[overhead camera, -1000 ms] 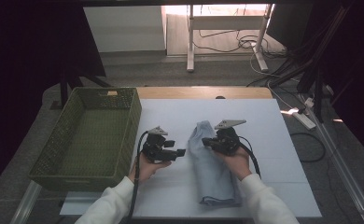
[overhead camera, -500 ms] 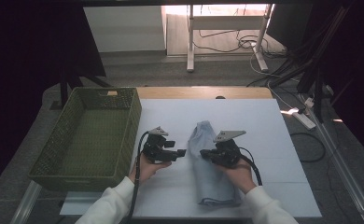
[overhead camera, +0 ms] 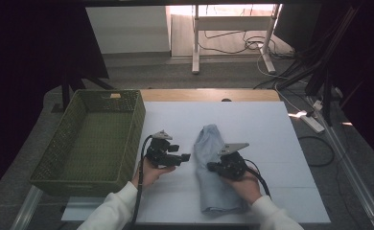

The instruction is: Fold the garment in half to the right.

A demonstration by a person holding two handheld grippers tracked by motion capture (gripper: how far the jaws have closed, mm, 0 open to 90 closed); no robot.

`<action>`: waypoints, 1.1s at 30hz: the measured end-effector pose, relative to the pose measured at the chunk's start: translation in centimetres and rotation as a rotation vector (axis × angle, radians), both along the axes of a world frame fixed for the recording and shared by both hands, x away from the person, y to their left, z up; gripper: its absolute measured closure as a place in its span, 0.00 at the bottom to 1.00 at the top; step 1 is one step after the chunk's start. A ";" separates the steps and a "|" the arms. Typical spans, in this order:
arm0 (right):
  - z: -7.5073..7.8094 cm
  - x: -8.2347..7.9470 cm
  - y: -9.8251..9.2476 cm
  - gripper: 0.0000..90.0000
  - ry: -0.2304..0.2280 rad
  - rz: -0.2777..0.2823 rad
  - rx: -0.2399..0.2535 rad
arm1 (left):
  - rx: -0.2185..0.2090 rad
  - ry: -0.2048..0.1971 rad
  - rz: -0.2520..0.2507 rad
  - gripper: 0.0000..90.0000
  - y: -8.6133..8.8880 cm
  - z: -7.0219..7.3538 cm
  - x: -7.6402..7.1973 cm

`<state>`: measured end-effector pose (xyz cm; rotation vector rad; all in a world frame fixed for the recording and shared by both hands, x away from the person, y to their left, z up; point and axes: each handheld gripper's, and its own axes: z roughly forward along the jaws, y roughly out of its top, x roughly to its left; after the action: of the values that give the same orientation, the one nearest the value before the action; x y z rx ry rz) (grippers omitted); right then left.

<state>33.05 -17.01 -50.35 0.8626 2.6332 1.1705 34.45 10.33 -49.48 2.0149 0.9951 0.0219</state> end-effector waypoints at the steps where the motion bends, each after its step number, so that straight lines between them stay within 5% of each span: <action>1: -0.1 0.0 -0.1 1.00 0.002 -0.005 0.001 | 0.001 0.000 -0.001 0.35 0.0 0.0 0.0; 6: -0.3 -0.2 -0.4 1.00 0.001 -0.017 0.029 | 0.003 0.000 -0.001 0.35 0.0 0.0 0.0; 15: 2.3 -2.2 -1.5 0.99 -0.048 0.009 0.144 | 0.000 -0.001 0.003 0.35 0.1 0.0 0.1; 20: 2.2 -3.5 -1.2 0.99 -0.040 0.049 0.097 | 0.006 -0.004 -0.004 0.35 0.0 0.0 0.1; 26: 1.1 -3.7 -0.1 1.00 -0.052 0.079 -0.066 | 0.005 -0.004 -0.002 0.35 -0.1 0.0 -0.1; 33: 0.4 -3.3 -0.6 1.00 -0.015 0.068 -0.079 | 0.002 -0.001 0.008 0.35 0.3 0.0 0.0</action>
<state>29.71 -17.65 -49.94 0.7534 2.6965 1.0754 34.42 10.64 -49.50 2.0126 1.0024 0.0283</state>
